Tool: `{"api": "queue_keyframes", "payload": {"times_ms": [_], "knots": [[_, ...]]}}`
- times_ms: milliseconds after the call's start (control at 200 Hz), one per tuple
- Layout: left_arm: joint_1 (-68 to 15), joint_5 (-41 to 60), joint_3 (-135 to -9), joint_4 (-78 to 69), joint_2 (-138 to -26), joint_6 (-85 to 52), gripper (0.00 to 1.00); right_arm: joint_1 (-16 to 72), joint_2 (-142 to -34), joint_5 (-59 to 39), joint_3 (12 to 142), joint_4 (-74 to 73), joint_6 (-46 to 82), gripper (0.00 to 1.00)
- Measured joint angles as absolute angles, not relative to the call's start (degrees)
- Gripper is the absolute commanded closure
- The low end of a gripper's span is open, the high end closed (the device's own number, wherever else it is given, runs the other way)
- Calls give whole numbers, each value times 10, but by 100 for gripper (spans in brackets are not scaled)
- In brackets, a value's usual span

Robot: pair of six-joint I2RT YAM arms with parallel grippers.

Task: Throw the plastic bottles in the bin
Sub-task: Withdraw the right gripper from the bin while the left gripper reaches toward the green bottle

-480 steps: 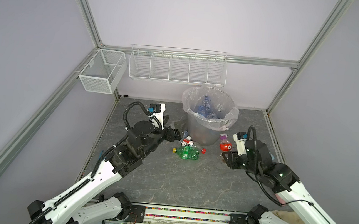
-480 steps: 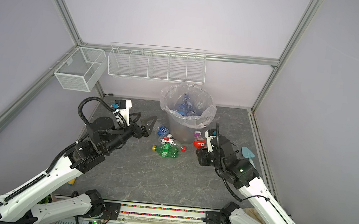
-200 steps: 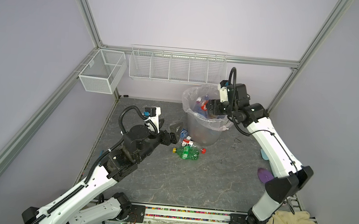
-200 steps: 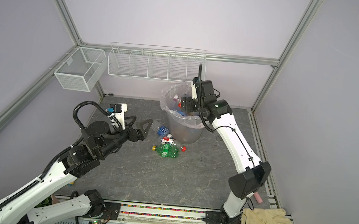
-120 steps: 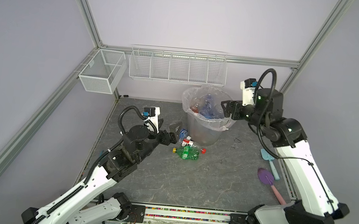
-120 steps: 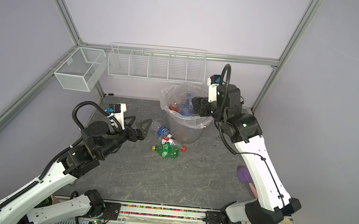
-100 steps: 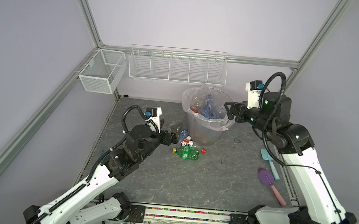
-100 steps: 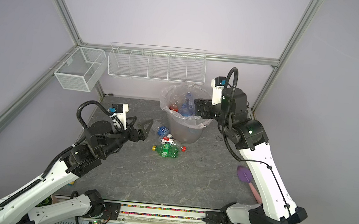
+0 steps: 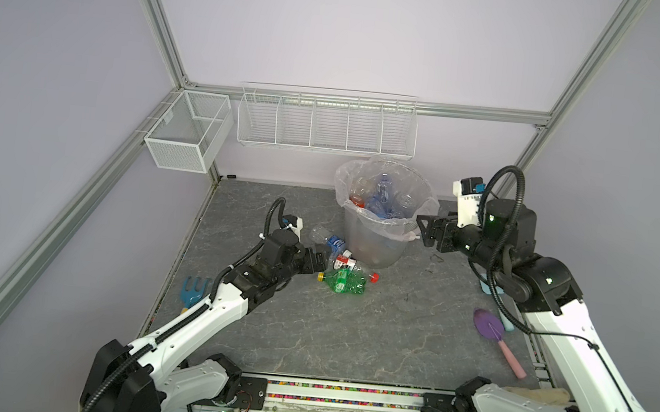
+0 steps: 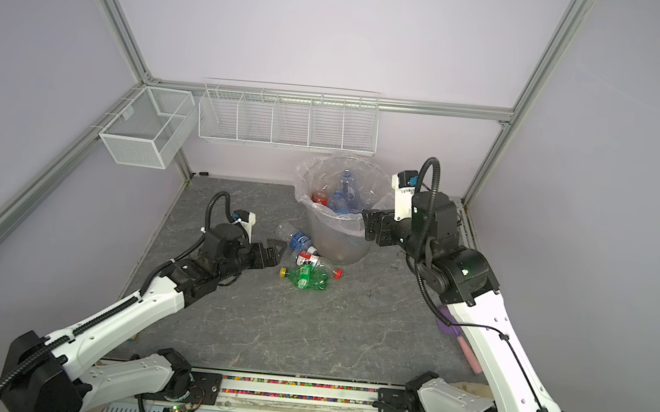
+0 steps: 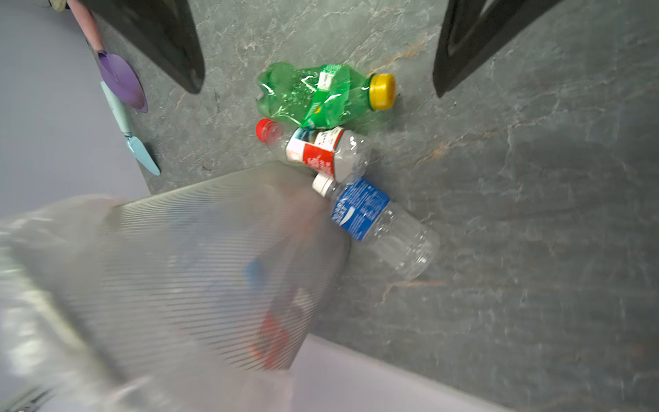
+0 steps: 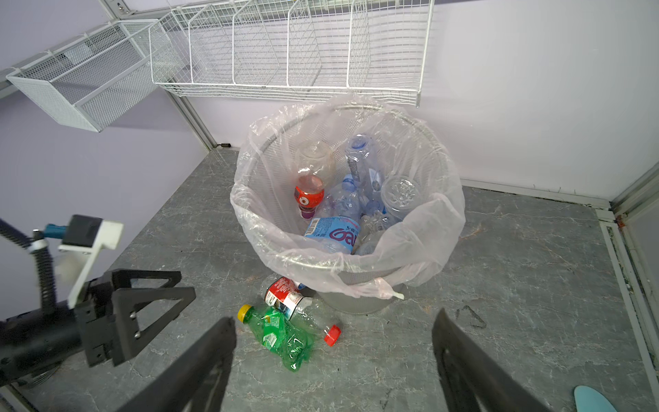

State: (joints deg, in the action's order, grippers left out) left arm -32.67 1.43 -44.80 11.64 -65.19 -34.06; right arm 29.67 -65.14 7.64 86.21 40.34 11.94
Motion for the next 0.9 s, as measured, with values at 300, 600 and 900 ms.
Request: {"api": "queue_keyframes", "payload": {"times_ms": [300, 600, 900], "knots": [[-308, 90, -439, 43, -789, -376, 1, 289, -632, 72, 803, 399, 120, 12], [-307, 140, -439, 23, -885, -392, 1, 281, -609, 70, 780, 400, 120, 11], [-352, 134, -439, 21, -875, -384, 1, 281, -603, 66, 761, 399, 121, 12]]}}
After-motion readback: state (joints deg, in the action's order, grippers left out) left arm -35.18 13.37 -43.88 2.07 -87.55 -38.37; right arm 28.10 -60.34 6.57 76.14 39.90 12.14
